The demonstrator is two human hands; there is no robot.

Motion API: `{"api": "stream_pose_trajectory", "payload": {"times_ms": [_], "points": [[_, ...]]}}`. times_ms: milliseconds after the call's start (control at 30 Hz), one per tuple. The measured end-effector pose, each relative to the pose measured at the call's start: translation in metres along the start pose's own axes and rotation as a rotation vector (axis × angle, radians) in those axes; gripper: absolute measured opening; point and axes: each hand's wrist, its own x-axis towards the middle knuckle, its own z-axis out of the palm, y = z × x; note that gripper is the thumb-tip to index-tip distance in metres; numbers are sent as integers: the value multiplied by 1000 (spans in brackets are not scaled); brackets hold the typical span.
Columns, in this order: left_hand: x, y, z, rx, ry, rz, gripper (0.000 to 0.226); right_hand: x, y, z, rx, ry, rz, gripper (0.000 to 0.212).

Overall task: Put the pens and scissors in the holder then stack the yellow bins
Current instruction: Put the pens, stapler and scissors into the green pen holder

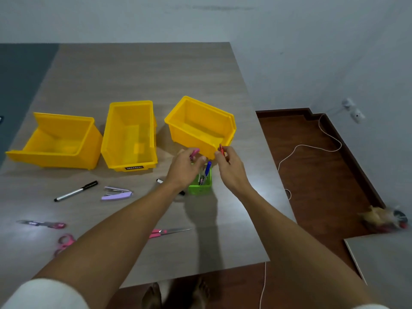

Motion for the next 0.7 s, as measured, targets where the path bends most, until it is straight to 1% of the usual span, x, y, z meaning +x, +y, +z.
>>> {"api": "stream_pose_trajectory", "payload": {"times_ms": [100,200,300,333,400,500,600,700], "points": [[4,18,-18,-212,69,-109,21,5,-10,-1,39,17,-22,25],[9,35,-37,-366,135,-75,21,7,-23,-1,54,54,-30,23],[11,48,-50,-439,217,-61,20,7,-36,1,67,130,-120,11],[11,50,-50,-458,233,-60,19,6,-37,1,43,140,-145,11],[10,51,-47,-444,268,-24,17,4,-34,3,-20,136,-172,15],[3,47,-36,-408,260,41,19,-4,-18,7,-114,114,-176,14],[-6,32,-21,-371,229,18,21,-9,5,12,-153,95,-148,11],[-14,13,-8,-298,151,-16,28,-12,24,17,-218,70,-144,12]]}}
